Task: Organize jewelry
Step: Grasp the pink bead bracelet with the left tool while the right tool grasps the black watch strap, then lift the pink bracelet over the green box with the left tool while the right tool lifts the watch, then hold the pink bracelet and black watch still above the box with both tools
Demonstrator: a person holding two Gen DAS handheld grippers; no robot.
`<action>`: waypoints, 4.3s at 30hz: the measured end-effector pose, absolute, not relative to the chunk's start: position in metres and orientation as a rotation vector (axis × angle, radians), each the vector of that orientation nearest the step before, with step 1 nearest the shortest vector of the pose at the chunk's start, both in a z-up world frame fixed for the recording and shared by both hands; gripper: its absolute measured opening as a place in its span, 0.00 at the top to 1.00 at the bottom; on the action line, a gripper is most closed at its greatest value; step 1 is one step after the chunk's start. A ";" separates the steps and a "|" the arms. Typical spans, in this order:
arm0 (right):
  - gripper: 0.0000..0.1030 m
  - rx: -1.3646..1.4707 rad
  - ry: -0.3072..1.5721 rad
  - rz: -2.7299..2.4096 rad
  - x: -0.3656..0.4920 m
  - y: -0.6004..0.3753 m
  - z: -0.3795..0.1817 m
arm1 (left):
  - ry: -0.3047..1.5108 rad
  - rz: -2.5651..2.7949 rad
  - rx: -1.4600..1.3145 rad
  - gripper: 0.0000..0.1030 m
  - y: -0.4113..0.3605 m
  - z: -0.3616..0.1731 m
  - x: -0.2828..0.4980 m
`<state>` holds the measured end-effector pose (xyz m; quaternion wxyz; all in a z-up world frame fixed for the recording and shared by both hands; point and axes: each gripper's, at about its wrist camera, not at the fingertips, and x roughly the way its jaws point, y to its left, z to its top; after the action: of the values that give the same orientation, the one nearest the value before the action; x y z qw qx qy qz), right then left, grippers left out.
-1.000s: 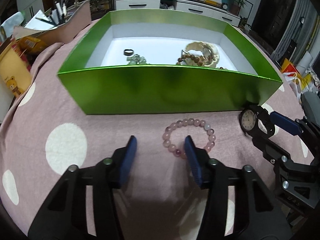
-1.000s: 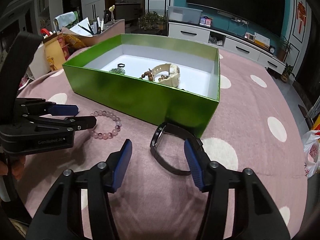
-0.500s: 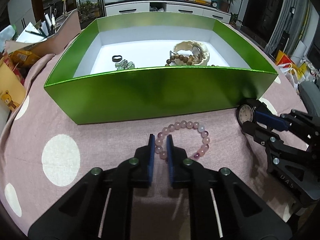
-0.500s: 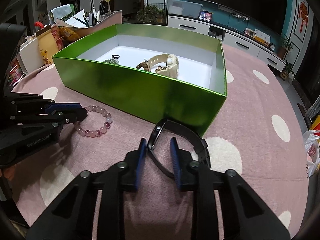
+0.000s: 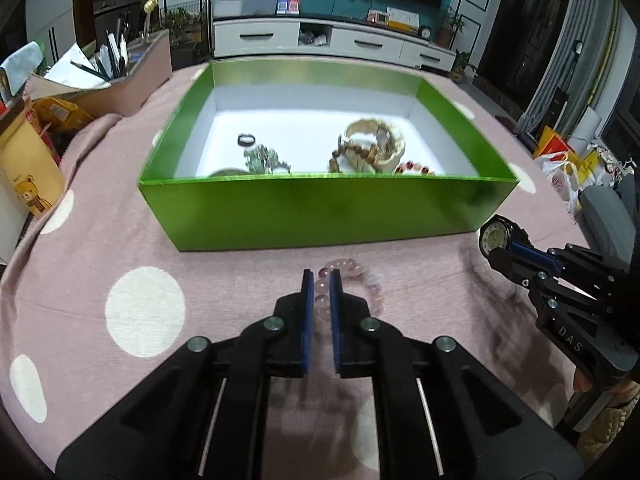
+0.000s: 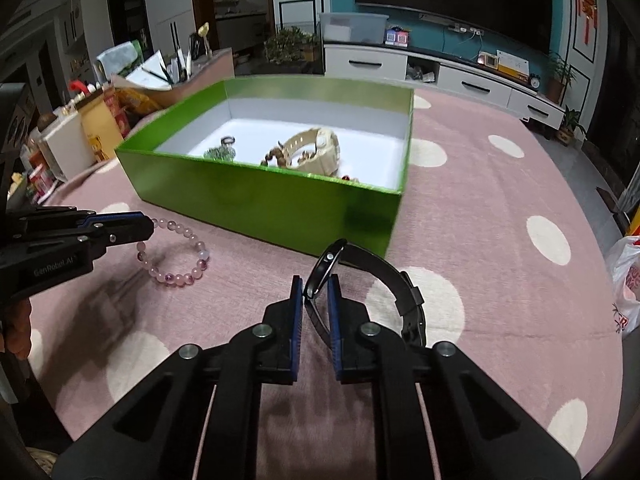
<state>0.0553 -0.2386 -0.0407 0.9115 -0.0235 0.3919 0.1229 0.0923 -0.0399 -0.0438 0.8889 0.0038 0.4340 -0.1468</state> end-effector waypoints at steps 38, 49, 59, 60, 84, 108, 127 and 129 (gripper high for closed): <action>0.88 0.001 0.621 0.281 0.124 -0.250 0.044 | 0.791 -0.277 -0.016 0.93 -0.044 0.047 0.192; 0.89 -0.051 0.710 0.294 0.175 -0.233 0.019 | 0.867 -0.260 0.010 0.93 -0.061 0.012 0.238; 0.89 -0.102 0.799 0.299 0.206 -0.219 -0.005 | 0.947 -0.248 0.033 0.93 -0.066 -0.021 0.264; 0.89 -0.099 0.812 0.298 0.209 -0.218 -0.008 | 0.952 -0.248 0.036 0.93 -0.066 -0.023 0.265; 0.89 -0.067 0.882 0.283 0.223 -0.219 -0.026 | 1.002 -0.216 0.085 0.93 -0.069 -0.048 0.277; 0.89 -0.068 0.884 0.283 0.224 -0.220 -0.028 | 1.006 -0.210 0.120 0.93 -0.073 -0.049 0.276; 0.89 -0.075 0.897 0.282 0.221 -0.224 -0.031 | 1.024 -0.201 0.153 0.93 -0.075 -0.052 0.275; 0.88 -0.076 0.898 0.281 0.222 -0.223 -0.031 | 1.027 -0.200 0.155 0.93 -0.075 -0.052 0.275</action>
<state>0.2221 -0.2228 -0.0311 0.8906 -0.0365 0.4327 0.1356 0.2754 -0.0754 -0.0524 0.8635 0.0742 0.4897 -0.0956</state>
